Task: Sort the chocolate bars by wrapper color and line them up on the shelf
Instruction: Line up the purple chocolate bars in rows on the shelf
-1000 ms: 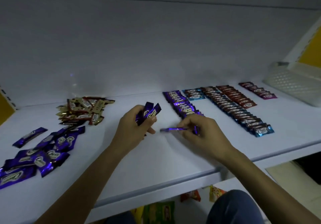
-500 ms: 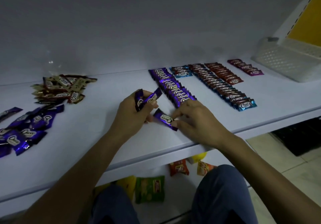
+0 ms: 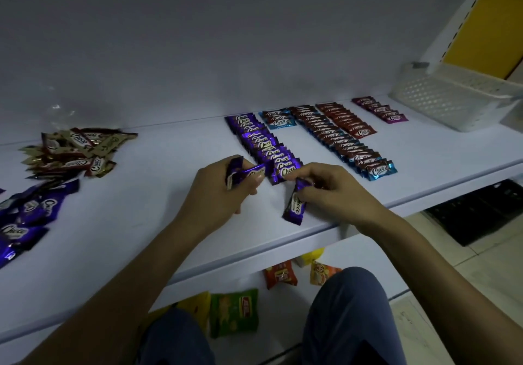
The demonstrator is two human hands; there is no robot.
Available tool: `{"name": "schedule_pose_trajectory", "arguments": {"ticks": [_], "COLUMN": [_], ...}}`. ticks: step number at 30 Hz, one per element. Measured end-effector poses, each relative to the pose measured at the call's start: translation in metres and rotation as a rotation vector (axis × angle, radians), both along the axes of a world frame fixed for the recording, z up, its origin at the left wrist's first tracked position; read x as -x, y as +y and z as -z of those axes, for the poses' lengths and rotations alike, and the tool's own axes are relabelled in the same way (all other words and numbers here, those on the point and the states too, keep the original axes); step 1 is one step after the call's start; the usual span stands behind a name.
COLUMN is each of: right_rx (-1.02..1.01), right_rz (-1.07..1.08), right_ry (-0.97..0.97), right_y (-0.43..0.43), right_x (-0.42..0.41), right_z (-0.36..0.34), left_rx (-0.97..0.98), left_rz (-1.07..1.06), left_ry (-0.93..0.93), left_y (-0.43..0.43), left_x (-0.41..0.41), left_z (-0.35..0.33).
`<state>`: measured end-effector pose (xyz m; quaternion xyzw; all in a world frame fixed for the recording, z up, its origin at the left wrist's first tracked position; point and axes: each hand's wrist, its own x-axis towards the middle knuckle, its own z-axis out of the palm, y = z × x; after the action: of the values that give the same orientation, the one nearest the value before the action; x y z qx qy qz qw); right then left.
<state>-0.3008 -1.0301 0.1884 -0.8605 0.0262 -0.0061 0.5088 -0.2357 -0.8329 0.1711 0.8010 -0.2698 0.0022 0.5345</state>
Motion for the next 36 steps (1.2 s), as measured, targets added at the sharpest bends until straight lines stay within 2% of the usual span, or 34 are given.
{"name": "schedule_pose_trajectory", "arguments": {"ticks": [4, 8, 11, 14, 19, 24, 27, 32, 36], "right_rx": [0.101, 0.410, 0.389, 0.391, 0.640, 0.586, 0.622, 0.593, 0.647], "right_rz": [0.044, -0.189, -0.302, -0.235, -0.109, -0.087, -0.075, -0.064, 0.001], "right_ry": [-0.125, -0.114, -0.086, -0.154, -0.165, -0.159, -0.188, -0.194, -0.213], "right_y": [-0.002, -0.001, 0.006, -0.001, -0.018, -0.019, -0.015, -0.017, -0.029], "right_x": [-0.008, -0.017, -0.019, -0.017, -0.009, -0.008, -0.008, -0.014, -0.023], "right_z": [-0.010, -0.012, -0.004, 0.001, 0.011, 0.012, 0.015, 0.014, 0.015], "left_rx": [0.091, 0.214, 0.228, 0.210, 0.221, 0.259, 0.294, 0.235, 0.233], "left_rz": [-0.091, -0.153, -0.161, -0.142, -0.119, -0.138, -0.152, -0.132, -0.111], "left_ry": [0.078, 0.121, 0.123, 0.109, 0.123, 0.176, 0.232, 0.179, 0.151], "left_y": [-0.017, -0.014, -0.014, -0.015, -0.015, -0.016, -0.017, -0.015, -0.015], "left_x": [0.002, 0.000, 0.000, 0.001, 0.005, 0.004, 0.003, 0.004, 0.005], "left_z": [0.007, 0.010, 0.011, 0.010, 0.007, 0.008, 0.008, 0.009, 0.008]}}
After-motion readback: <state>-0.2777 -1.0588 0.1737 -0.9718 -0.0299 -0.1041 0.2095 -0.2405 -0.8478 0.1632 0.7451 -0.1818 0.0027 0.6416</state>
